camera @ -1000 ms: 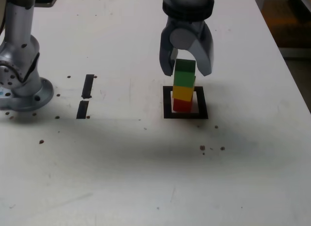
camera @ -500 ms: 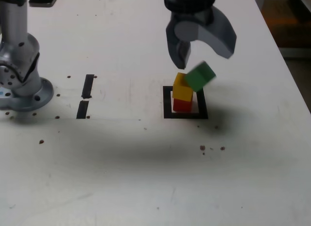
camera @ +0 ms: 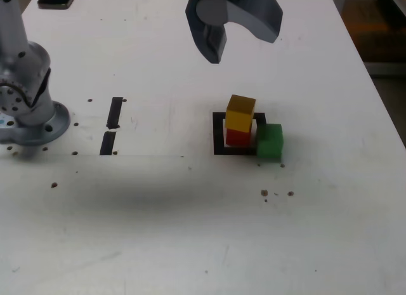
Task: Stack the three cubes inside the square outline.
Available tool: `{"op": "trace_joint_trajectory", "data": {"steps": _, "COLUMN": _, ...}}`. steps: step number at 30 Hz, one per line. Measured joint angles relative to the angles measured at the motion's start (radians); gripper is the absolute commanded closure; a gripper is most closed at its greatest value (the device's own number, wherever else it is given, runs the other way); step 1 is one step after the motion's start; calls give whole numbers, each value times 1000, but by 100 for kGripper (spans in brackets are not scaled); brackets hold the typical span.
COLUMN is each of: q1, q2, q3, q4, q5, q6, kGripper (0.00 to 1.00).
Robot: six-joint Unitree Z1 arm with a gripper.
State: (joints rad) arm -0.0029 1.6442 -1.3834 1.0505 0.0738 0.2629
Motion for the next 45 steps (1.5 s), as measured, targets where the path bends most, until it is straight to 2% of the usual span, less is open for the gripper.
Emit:
{"op": "trace_joint_trajectory", "data": {"steps": 2, "q1": 0, "q2": -8, "q3": 16, "q4": -22, "q5": -8, "q6": 3, "kGripper": 7}}
{"op": "trace_joint_trajectory", "data": {"steps": 6, "q1": -16, "q2": -18, "q3": 27, "q4": -58, "q5": -51, "q6": 4, "kGripper": 6}}
{"op": "trace_joint_trajectory", "data": {"steps": 11, "q1": -61, "q2": -31, "q3": 20, "q4": -53, "q5": -93, "q6": -5, "kGripper": 6}}
{"op": "trace_joint_trajectory", "data": {"steps": 14, "q1": -90, "q2": -30, "q3": 3, "q4": -23, "q5": -97, "q6": -28, "kGripper": 6}}
{"op": "trace_joint_trajectory", "data": {"steps": 18, "q1": -149, "q2": -27, "q3": -62, "q4": 92, "q5": -79, "q6": -91, "kGripper": 6}}
{"op": "trace_joint_trajectory", "data": {"steps": 21, "q1": -189, "q2": -22, "q3": -102, "q4": 143, "q5": -73, "q6": -142, "kGripper": 6}}
{"op": "trace_joint_trajectory", "data": {"steps": 26, "q1": -243, "q2": 2, "q3": -114, "q4": 149, "q5": -85, "q6": -210, "kGripper": 6}}
{"op": "trace_joint_trajectory", "data": {"steps": 30, "q1": -286, "q2": 25, "q3": -111, "q4": 108, "q5": -108, "q6": -251, "kGripper": 6}}
{"op": "trace_joint_trajectory", "data": {"steps": 34, "q1": -301, "q2": 44, "q3": -105, "q4": 92, "q5": -116, "q6": -250, "kGripper": 6}}
{"op": "trace_joint_trajectory", "data": {"steps": 39, "q1": -319, "q2": 62, "q3": -125, "q4": 85, "q5": -81, "q6": -147, "kGripper": 5}}
{"op": "trace_joint_trajectory", "data": {"steps": 45, "q1": -329, "q2": 82, "q3": -165, "q4": 85, "q5": 8, "q6": 70, "kGripper": 5}}
